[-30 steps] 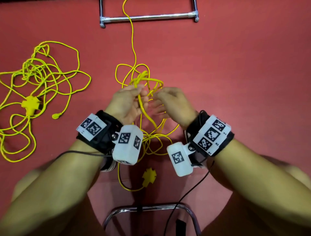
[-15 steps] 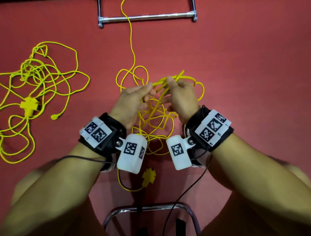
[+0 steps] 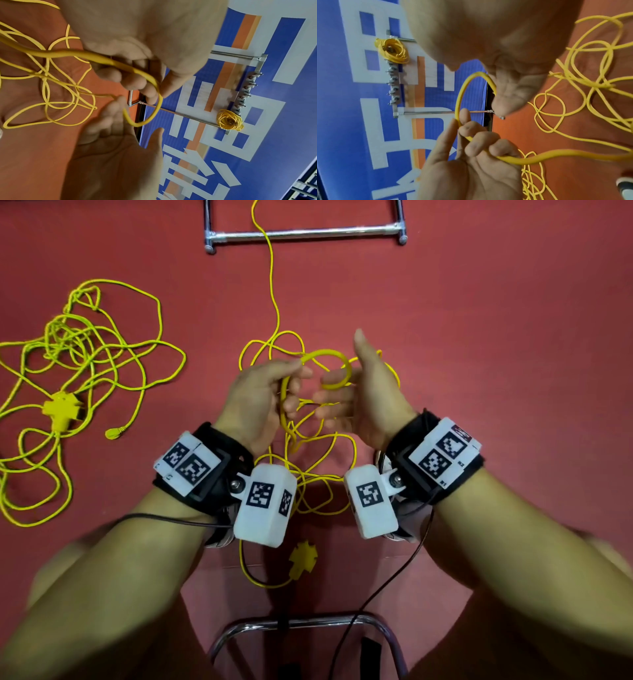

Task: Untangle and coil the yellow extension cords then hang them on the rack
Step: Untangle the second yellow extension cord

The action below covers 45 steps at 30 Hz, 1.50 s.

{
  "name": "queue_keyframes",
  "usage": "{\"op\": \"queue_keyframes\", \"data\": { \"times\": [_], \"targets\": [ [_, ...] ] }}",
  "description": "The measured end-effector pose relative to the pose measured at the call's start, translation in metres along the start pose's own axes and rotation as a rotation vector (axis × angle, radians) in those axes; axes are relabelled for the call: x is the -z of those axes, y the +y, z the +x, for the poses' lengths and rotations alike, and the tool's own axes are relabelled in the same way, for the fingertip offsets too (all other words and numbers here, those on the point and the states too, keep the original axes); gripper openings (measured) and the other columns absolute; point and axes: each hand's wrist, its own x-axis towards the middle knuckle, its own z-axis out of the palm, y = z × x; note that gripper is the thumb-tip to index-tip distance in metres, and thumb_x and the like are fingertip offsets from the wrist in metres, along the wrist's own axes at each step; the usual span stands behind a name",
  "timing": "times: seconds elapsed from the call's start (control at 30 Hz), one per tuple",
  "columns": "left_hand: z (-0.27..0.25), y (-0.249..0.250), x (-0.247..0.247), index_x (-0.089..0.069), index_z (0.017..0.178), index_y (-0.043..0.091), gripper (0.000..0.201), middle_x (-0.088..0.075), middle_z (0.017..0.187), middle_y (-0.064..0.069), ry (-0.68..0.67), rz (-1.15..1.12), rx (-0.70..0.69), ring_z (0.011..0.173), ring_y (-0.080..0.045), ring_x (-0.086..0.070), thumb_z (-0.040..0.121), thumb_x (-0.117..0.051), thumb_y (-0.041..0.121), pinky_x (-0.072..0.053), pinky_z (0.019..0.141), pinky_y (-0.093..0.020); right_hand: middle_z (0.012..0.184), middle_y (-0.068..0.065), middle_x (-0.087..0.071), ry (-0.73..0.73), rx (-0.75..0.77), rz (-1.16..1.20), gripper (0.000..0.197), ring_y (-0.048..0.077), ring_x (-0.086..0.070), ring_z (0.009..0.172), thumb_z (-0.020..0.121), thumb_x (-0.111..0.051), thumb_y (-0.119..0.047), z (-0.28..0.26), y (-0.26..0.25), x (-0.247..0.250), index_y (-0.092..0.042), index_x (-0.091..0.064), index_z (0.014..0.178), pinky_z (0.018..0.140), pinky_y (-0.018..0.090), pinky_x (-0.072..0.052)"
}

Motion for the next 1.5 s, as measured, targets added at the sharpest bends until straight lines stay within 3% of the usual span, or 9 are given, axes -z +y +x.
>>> {"op": "queue_keyframes", "data": {
  "times": [0.17,0.37,0.5,0.6,0.73,0.9,1.13,1.3,1.5],
  "targets": [
    [-0.006,-0.004,-0.001,-0.069,0.085,0.005,0.019,-0.056,0.06,0.001,-0.115,0.092,-0.006,0.052,-0.012,-0.046,0.095,-0.053,0.011,-0.034,0.055,-0.026,0.074,0.003,-0.06,0.089,0.279,0.372,0.012,0.018,-0.06,0.068,0.094,-0.064,-0.017,0.007,-0.006,0.005,-0.01,-0.055,0.093,0.054,0.025,-0.054],
    [-0.019,-0.013,-0.018,-0.074,0.082,0.009,0.045,-0.065,0.077,-0.009,-0.278,0.182,0.44,0.063,-0.021,-0.062,0.08,-0.059,0.051,-0.048,0.069,-0.034,0.095,0.011,-0.067,0.06,0.147,0.441,0.031,0.014,-0.069,0.062,0.097,-0.051,0.002,0.008,-0.008,0.006,0.015,-0.052,0.125,0.047,0.02,-0.052],
    [-0.006,-0.009,-0.008,-0.061,0.117,0.005,0.077,-0.069,0.104,-0.013,-0.116,-0.068,0.468,0.078,-0.029,-0.071,0.089,-0.036,0.072,-0.056,0.073,-0.045,0.088,0.0,-0.07,-0.161,0.073,0.24,0.03,0.005,-0.058,0.048,0.097,-0.042,0.005,-0.002,-0.009,0.004,0.001,-0.053,0.125,0.035,0.017,-0.034],
    [0.0,0.002,0.002,-0.06,0.103,0.004,0.067,-0.068,0.072,-0.011,-0.047,-0.274,0.365,0.062,-0.027,-0.068,0.095,-0.032,0.065,-0.054,0.075,-0.043,0.084,0.0,-0.071,-0.388,0.043,0.075,0.028,0.008,-0.059,0.049,0.096,-0.041,0.008,-0.018,-0.001,-0.004,-0.01,-0.058,0.109,0.034,0.015,-0.03],
    [0.011,0.012,0.013,-0.064,0.083,-0.003,0.056,-0.07,0.07,-0.01,0.078,-0.489,0.304,0.062,-0.019,-0.07,0.105,-0.036,0.04,-0.059,0.052,-0.031,0.083,0.004,-0.071,-0.69,-0.049,-0.231,0.033,0.021,-0.071,0.065,0.091,-0.048,0.014,-0.033,0.02,-0.011,-0.016,-0.058,0.102,0.047,0.022,-0.048],
    [0.008,0.008,0.006,-0.058,0.09,0.016,0.024,-0.049,0.054,0.011,0.096,-0.292,0.247,0.039,-0.001,-0.04,0.104,-0.04,0.021,-0.034,0.037,-0.014,0.065,0.014,-0.067,-0.28,0.2,-0.7,0.011,0.018,-0.062,0.061,0.082,-0.059,0.0,-0.019,0.034,-0.012,0.001,-0.064,0.073,0.056,0.03,-0.053],
    [-0.016,0.003,-0.011,-0.064,0.083,0.008,0.022,-0.055,0.059,0.0,-0.223,0.025,0.276,0.05,-0.012,-0.052,0.093,-0.044,0.01,-0.044,0.05,-0.022,0.073,0.004,-0.058,-0.064,0.006,-0.08,0.048,0.02,-0.057,0.062,0.098,-0.039,-0.056,0.014,0.019,0.0,-0.013,-0.06,0.095,0.063,0.029,-0.044],
    [-0.021,-0.008,-0.015,-0.067,0.088,0.007,0.025,-0.067,0.073,-0.005,-0.308,0.202,0.4,0.067,-0.019,-0.064,0.092,-0.045,0.018,-0.051,0.072,-0.033,0.066,-0.003,-0.068,-0.056,0.096,0.146,0.016,0.008,-0.063,0.055,0.102,-0.049,-0.013,0.008,0.003,-0.003,-0.01,-0.062,0.091,0.049,0.021,-0.05],
    [-0.005,-0.007,-0.008,-0.054,0.082,0.012,0.033,-0.056,0.066,-0.004,0.093,-0.207,0.257,0.053,-0.02,-0.057,0.094,-0.042,0.04,-0.052,0.062,-0.03,0.059,-0.005,-0.062,-0.262,0.265,-0.13,0.017,0.005,-0.056,0.046,0.1,-0.048,-0.002,-0.003,0.011,-0.006,-0.006,-0.064,0.099,0.046,0.015,-0.043]
  ]
}}
